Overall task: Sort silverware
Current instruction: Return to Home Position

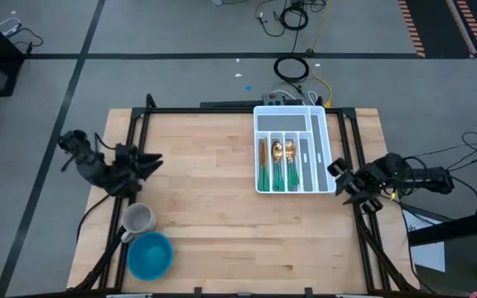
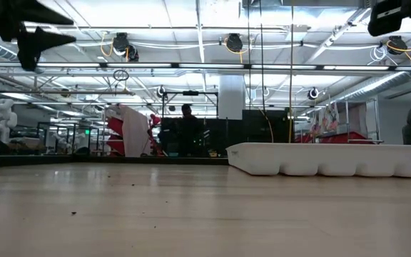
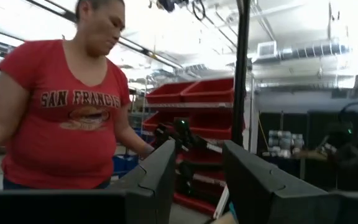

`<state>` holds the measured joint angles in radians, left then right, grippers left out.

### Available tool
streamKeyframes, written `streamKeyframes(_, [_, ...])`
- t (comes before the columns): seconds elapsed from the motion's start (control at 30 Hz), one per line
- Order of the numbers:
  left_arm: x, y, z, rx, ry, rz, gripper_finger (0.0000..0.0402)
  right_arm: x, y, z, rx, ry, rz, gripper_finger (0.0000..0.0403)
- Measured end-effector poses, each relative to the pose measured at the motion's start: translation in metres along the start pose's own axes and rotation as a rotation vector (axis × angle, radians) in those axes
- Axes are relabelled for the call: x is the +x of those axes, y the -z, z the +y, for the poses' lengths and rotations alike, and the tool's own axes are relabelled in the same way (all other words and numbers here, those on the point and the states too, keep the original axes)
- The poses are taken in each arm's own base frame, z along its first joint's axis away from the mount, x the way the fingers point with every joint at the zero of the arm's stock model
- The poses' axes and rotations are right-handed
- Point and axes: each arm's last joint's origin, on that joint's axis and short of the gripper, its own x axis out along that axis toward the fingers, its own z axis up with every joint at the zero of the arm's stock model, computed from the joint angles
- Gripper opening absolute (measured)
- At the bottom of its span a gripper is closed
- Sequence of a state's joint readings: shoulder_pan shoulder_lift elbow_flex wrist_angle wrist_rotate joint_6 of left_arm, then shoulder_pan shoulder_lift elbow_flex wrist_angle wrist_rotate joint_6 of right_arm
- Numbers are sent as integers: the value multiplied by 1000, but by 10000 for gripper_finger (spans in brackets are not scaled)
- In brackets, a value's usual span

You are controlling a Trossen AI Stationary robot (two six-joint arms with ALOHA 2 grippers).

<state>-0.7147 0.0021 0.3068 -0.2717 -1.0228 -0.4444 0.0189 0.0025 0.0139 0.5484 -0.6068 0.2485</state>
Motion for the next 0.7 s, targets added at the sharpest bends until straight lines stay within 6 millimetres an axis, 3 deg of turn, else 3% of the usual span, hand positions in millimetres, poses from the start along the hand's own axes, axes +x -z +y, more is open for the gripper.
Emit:
streamKeyframes(0.23, [8,49,9,-86,-40,67,169,-1,10,-2,-15,20,95,123])
streamKeyframes(0.33, [11,67,10,-144,22,118,169,-1,16,-3,-9,35,145,123])
streamKeyframes(0.7, [5,49,-17,-112,688,93,169,-4,30,-5,-3,49,272,123])
